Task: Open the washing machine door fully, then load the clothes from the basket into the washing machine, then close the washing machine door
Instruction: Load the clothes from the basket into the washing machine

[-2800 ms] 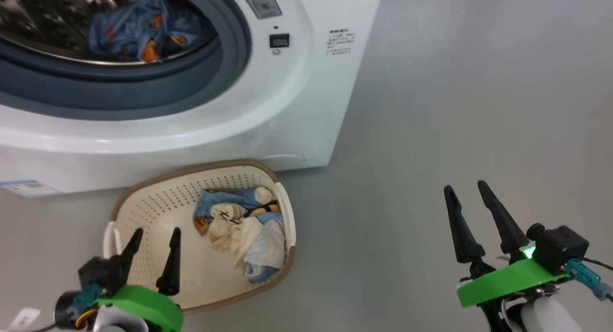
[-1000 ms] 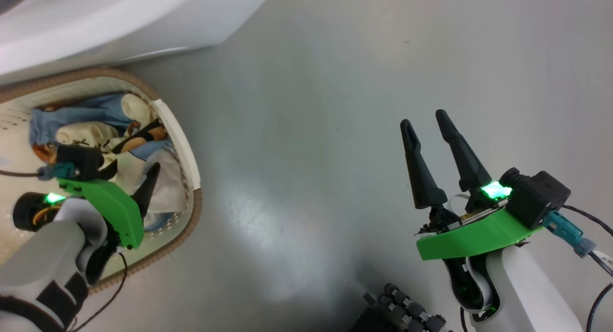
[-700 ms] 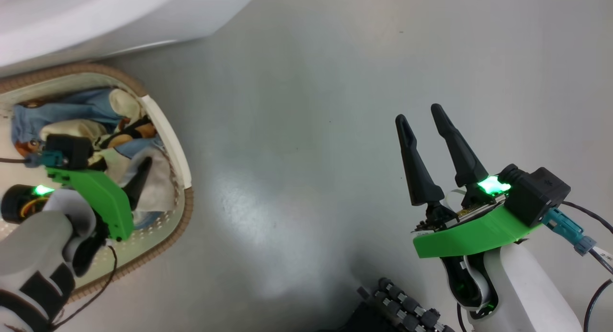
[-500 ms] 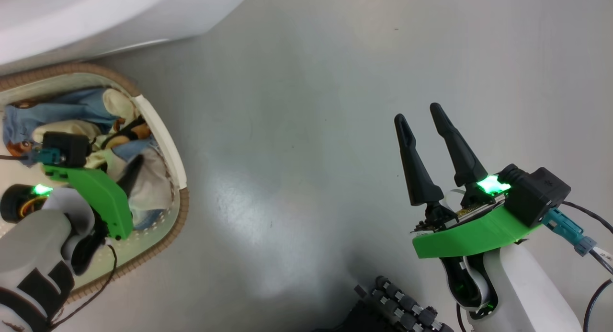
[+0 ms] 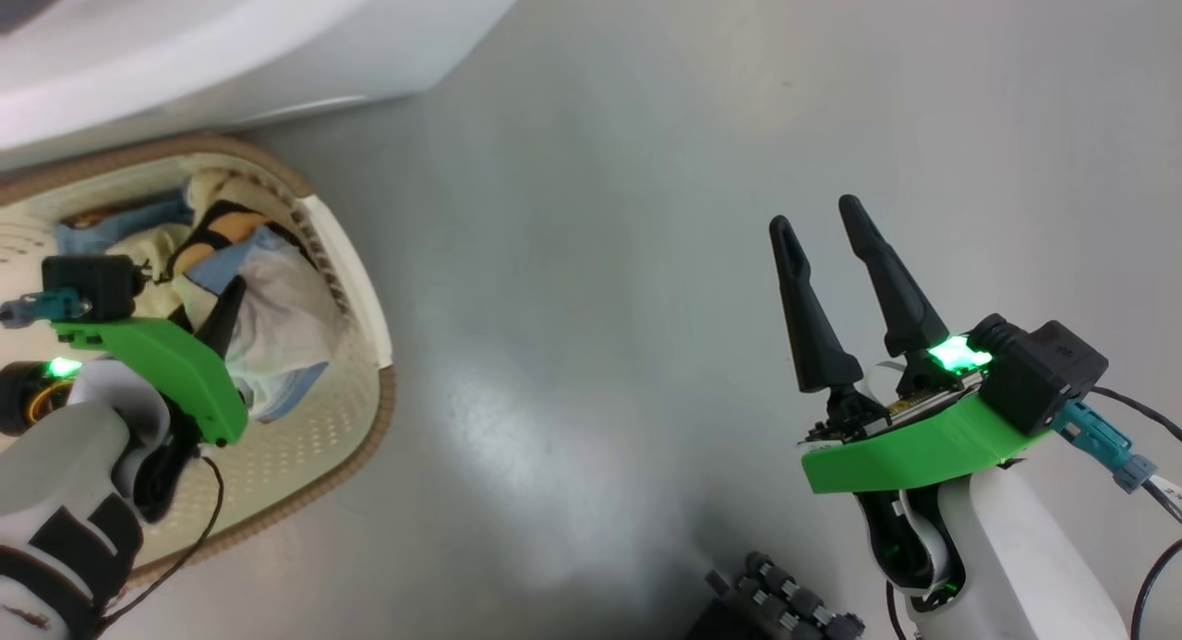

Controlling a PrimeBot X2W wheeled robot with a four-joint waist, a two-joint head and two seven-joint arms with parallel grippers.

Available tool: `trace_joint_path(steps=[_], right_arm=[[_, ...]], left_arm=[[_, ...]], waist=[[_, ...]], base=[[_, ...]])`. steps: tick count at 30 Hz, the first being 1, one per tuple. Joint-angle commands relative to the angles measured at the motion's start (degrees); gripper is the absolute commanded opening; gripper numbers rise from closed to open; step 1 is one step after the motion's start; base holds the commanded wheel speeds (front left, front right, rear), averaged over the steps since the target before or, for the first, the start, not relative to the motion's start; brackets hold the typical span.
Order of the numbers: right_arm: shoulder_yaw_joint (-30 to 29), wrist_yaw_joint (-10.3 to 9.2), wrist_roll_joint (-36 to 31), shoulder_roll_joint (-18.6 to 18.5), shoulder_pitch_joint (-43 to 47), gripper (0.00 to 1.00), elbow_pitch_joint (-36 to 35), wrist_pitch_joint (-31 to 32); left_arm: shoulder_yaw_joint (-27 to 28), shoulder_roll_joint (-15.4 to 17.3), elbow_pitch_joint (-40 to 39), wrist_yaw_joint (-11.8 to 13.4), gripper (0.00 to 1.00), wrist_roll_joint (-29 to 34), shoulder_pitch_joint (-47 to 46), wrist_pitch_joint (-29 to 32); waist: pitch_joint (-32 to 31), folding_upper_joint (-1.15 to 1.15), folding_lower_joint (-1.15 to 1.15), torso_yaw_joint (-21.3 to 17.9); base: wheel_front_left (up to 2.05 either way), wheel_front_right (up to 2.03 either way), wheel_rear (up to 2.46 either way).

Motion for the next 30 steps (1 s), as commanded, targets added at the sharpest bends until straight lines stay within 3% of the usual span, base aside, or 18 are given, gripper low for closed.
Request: trace_joint_path(steps=[1, 8, 12, 30], right_arm=[[0.38, 0.26, -0.56, -0.52, 0.83, 1.00, -1.04, -0.46], [-0.33, 0.26, -2.14, -0.55, 1.00, 1.00, -0.09, -0.46], [-0.76, 0.26, -2.50, -1.36, 1.68, 1.00, 0.42, -0.46], [-1.81, 0.26, -1.95, -6.81, 8.23, 1.00, 3.29, -0.46]], left_arm=[[1.33, 0.78, 0.16, 0.04, 0.00, -0.70, 0.55, -0.91], [3.19, -0.34, 0.50, 0.04, 0.00, -2.92, 3.54, -4.21], [7.79, -1.21, -0.55, 0.04, 0.00, -1.48, 5.13, -4.55], [42.79, -8.29, -13.19, 0.04, 0.00, 28.24, 25.81, -4.59]], waist=[[-1.54, 0.00, 0.00, 1.33], [-6.65, 0.00, 0.00, 4.20], [-9.90, 0.00, 0.00, 6.22], [-25.76, 0.00, 0.00, 13.81]], base=[[0.00, 0.00, 0.00], [0.00, 0.00, 0.00], [0.00, 0.00, 0.00], [0.00, 0.00, 0.00]])
